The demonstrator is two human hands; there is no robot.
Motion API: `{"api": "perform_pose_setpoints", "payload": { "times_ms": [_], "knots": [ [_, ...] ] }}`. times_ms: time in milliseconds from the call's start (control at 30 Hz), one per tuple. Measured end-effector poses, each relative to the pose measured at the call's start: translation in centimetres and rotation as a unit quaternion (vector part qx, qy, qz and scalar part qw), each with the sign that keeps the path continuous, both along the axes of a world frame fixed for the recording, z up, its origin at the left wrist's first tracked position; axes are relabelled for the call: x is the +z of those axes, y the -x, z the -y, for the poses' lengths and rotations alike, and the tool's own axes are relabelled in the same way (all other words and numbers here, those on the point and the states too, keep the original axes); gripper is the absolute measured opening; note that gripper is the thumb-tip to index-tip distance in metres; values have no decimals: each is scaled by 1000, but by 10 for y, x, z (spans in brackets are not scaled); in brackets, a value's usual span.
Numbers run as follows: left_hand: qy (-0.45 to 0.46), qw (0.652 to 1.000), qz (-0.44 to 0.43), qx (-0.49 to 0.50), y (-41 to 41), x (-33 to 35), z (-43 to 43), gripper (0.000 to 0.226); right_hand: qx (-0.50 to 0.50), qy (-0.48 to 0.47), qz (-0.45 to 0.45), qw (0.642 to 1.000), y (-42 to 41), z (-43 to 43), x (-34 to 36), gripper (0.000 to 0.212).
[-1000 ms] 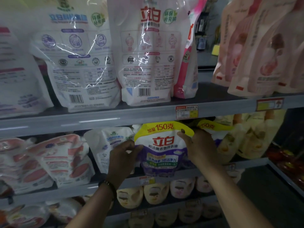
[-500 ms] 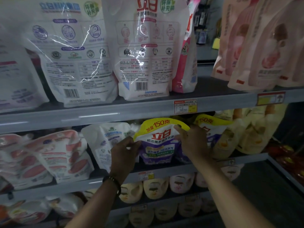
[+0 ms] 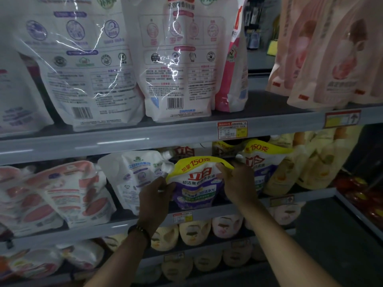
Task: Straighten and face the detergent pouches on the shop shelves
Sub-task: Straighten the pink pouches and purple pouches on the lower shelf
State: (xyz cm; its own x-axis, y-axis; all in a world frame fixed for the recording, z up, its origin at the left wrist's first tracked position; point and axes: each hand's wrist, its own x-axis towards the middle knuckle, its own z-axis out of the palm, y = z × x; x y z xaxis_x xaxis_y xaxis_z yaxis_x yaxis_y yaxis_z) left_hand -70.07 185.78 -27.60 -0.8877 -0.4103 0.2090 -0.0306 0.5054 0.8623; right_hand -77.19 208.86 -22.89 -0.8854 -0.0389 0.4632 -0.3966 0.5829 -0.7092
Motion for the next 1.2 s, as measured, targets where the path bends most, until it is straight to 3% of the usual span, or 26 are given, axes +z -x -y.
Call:
{"api": "perform_pose_setpoints", "payload": {
  "times_ms": [233,467,733,1000,1100,1200],
  "knots": [
    [23,999,28,-17,5,9,-4,30,-28,-26,2,999,8,3,-4,38],
    [40,998,49,6,7,10,-2,23,-36,-48,-49,997,-4,5,8,23],
    [3,1000,9,5,-5,6,12,11,-62,113,19,992,-55,21,3,60],
    [-56,996,-7,74,-37,-4,42,8,-92,168,17,981,-78,60,-8,81],
    [-15,995,-19,100,-50,-1,55,12,-80,174,41,981,-84,75,-14,77],
    [-39,991,-30,121,-56,-2,69,23,-41,130,53,989,-87,92,-24,61]
  ]
}}
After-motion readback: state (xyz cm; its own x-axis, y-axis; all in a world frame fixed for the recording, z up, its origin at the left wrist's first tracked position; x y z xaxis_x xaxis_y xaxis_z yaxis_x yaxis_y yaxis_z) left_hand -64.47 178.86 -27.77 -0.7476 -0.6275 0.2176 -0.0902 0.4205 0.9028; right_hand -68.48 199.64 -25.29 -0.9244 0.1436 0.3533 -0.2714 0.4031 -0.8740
